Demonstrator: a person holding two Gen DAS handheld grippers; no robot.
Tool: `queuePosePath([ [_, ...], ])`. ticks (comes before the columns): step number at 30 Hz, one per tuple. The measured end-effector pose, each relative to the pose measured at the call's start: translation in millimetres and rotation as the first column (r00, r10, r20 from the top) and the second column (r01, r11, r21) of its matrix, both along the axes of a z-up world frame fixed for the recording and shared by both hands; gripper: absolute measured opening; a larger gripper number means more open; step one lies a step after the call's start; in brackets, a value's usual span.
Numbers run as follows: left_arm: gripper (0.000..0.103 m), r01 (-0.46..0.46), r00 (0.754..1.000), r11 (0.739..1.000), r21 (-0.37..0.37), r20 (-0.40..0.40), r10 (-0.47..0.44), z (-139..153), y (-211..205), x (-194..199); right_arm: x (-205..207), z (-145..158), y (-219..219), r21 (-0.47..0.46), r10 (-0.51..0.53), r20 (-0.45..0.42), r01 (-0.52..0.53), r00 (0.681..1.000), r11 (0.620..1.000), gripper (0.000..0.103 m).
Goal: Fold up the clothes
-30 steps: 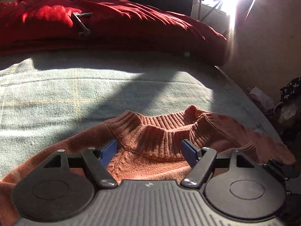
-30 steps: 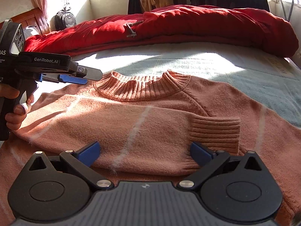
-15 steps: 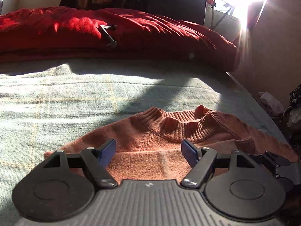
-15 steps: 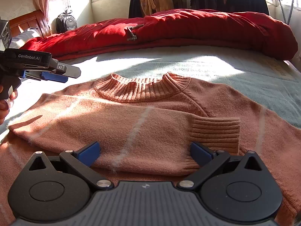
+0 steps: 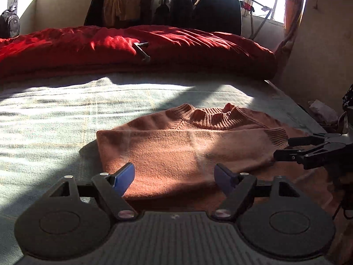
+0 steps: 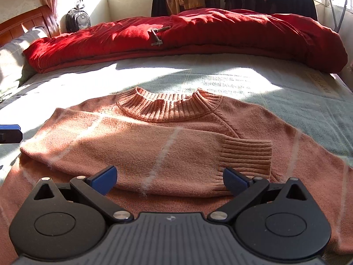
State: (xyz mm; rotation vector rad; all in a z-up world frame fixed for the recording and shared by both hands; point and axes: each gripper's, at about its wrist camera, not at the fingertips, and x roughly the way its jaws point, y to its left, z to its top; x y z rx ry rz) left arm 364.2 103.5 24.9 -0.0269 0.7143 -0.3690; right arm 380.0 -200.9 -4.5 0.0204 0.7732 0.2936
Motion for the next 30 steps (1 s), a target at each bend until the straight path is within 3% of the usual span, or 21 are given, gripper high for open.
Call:
queuePosePath([
  [2,0.079,0.045,0.999,0.998,0.051,-0.011,-0.044,-6.2,-12.7,-9.9,-17.5,12.9,-4.7,0.006,0.011,0.014,-0.012,1.0,1.0,0.103],
  [6,0.079,0.09,0.993,0.993,0.082,-0.089,-0.082,-27.3,-24.7,-22.8,-51.5,24.6,-13.5,-0.022,0.015,0.011,-0.015,1.0,1.0,0.103],
  [11,0.079,0.077,0.987,0.986,0.148,-0.15,-0.055,-51.0,-22.9,-49.0,-86.8,8.5,-27.7,-0.04,-0.021,-0.063,0.019,0.998,0.999,0.103],
  [15,0.081,0.059,0.984,0.992,0.108,-0.177,-0.039,-49.5,-5.8,-79.9,-110.5,-16.8,-33.2,-0.098,-0.062,-0.146,0.048,0.987,0.994,0.103],
  [21,0.081,0.044,0.988,0.994,0.099,-0.151,-0.029,-37.0,-5.9,-109.5,-138.5,-24.8,-49.2,-0.055,-0.097,-0.132,0.091,0.986,0.994,0.103],
  [25,0.082,0.102,0.99,0.992,0.07,-0.106,-0.094,-28.1,-23.3,-111.7,-136.9,-28.0,-43.2,-0.085,-0.112,-0.125,0.101,0.986,0.991,0.103],
  [30,0.083,0.15,0.98,0.982,0.11,-0.148,-0.133,-42.2,-40.7,-118.0,-138.6,-18.9,-43.3,-0.081,-0.135,-0.132,0.125,0.982,0.989,0.103],
])
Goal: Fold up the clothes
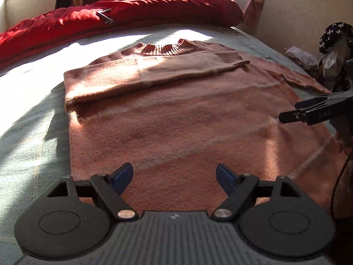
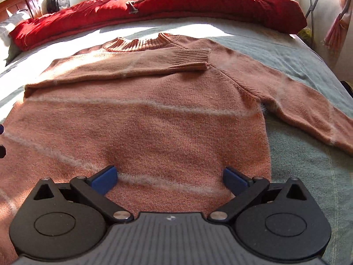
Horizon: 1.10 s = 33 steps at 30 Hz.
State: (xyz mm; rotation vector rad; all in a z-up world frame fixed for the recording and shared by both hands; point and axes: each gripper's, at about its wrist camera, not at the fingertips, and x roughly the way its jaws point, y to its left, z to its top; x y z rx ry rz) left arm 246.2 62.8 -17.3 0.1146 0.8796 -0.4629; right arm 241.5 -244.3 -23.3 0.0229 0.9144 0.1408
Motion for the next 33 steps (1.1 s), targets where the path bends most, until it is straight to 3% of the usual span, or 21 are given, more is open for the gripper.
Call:
queuePosePath([
  [4,0.084,-0.015,1.0,1.0,0.004,-0.013,0.015,-8.8,2.5,-8.7,-12.1,11.1,-5.7,0.11,0.014,0.036,-0.018,0.999,0.994,0.103],
  [7,0.084,-0.038,0.999,0.998,-0.041,-0.021,0.037,-2.9,6.2,-7.3,-15.7,-1.4,-4.6,0.1,-0.002,-0.01,0.003,1.0,0.995,0.103],
  [12,0.084,-0.002,1.0,0.997,-0.081,0.021,0.003,14.7,-7.7,1.0,-32.4,-4.7,-4.1,0.063,0.01,0.011,-0.01,1.0,0.998,0.103],
  [15,0.084,0.031,0.999,0.997,-0.073,0.045,-0.028,20.7,-24.7,7.8,-37.7,1.9,-15.5,0.108,-0.02,0.016,0.018,1.0,0.994,0.103],
  [19,0.084,0.051,0.999,0.996,-0.071,0.02,-0.05,12.3,-46.0,13.2,-41.0,13.9,-38.1,0.176,-0.073,0.048,0.064,0.996,0.982,0.103],
  [24,0.084,0.014,0.999,1.0,-0.027,-0.05,-0.016,-10.9,-60.5,14.2,-35.7,4.7,-67.7,0.302,-0.092,0.002,0.087,0.996,0.949,0.103],
  [29,0.085,-0.059,0.996,0.998,-0.006,-0.068,0.059,-7.3,-67.2,14.0,-34.5,-4.8,-87.6,0.399,-0.045,-0.01,0.045,0.999,0.916,0.103],
  [33,0.085,-0.089,0.994,0.996,0.024,-0.055,0.09,1.5,-79.5,13.2,-30.7,0.7,-112.8,0.495,-0.057,0.001,0.049,0.998,0.867,0.103],
])
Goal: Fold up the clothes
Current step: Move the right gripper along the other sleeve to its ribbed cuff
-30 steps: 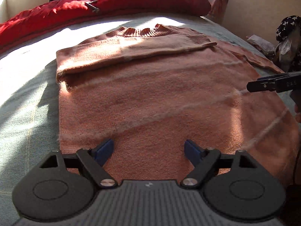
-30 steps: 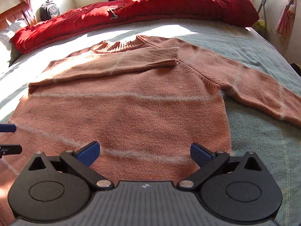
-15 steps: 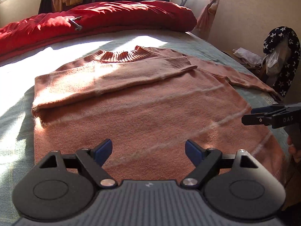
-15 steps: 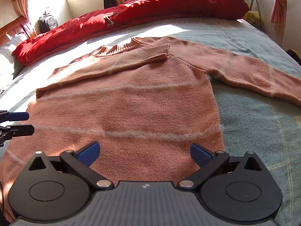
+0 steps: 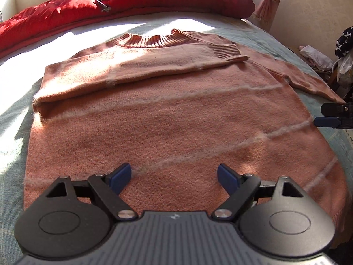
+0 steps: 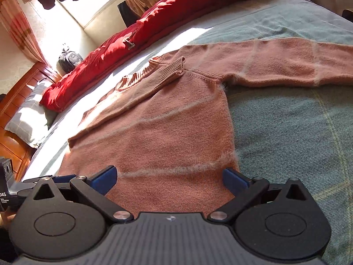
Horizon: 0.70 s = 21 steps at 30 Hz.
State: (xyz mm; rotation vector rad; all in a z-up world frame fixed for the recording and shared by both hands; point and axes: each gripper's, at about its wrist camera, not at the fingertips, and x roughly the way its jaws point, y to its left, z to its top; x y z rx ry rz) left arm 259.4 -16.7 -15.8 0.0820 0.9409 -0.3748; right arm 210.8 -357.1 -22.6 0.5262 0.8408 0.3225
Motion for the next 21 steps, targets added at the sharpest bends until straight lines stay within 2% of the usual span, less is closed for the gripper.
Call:
queuePosePath([
  [5,0.085,0.0,1.0,1.0,-0.008,0.016,0.0,11.1,-18.4,0.4,-0.1,9.4,-44.3,0.04,-0.123,0.061,0.121,0.99,0.992,0.103],
  [9,0.085,0.003,1.0,1.0,0.013,0.002,-0.003,9.1,-31.8,3.8,-6.4,2.3,-94.0,0.111,-0.276,0.059,0.269,0.959,0.957,0.103],
  [13,0.085,0.003,1.0,0.999,0.033,-0.011,-0.002,6.6,-41.0,6.6,-19.4,-13.0,-142.8,0.218,-0.433,0.024,0.418,0.901,0.882,0.103],
  [16,0.085,-0.002,1.0,0.999,0.04,-0.015,0.002,6.3,-45.4,8.0,-29.4,-24.3,-176.8,0.289,-0.535,-0.014,0.515,0.845,0.807,0.103],
  [21,0.085,-0.013,1.0,0.999,0.047,-0.022,0.014,5.1,-49.1,7.6,-33.1,-34.0,-213.4,0.345,-0.636,-0.054,0.612,0.77,0.711,0.103],
])
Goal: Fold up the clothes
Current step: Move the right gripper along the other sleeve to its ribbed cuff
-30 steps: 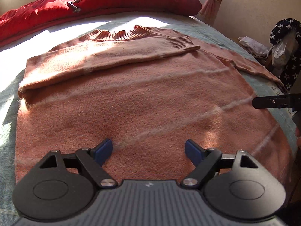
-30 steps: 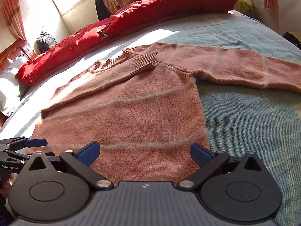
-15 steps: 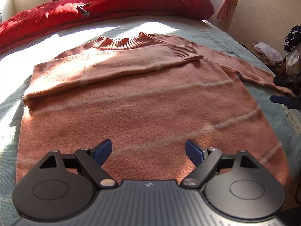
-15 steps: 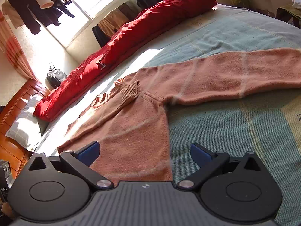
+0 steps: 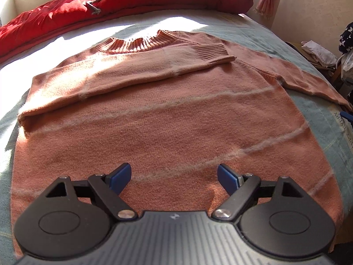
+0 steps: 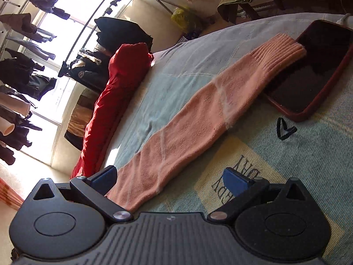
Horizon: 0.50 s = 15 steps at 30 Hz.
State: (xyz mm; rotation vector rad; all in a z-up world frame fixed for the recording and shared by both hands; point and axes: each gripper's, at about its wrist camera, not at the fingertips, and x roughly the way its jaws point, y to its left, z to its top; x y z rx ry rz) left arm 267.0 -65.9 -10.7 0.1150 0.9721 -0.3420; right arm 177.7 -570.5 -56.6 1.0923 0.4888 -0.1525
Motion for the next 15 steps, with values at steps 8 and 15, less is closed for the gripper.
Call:
queuePosePath([
  [8,0.085,-0.04,0.999,0.999,0.02,-0.009,0.04,-1.5,2.5,-3.0,21.5,-19.7,-28.5,0.121,-0.142,-0.036,0.146,0.989,0.982,0.103],
  [15,0.085,-0.054,0.998,0.998,0.031,-0.017,0.055,-4.4,3.0,-1.1,49.2,-25.7,-43.1,0.136,-0.198,-0.04,0.202,0.979,0.97,0.103],
])
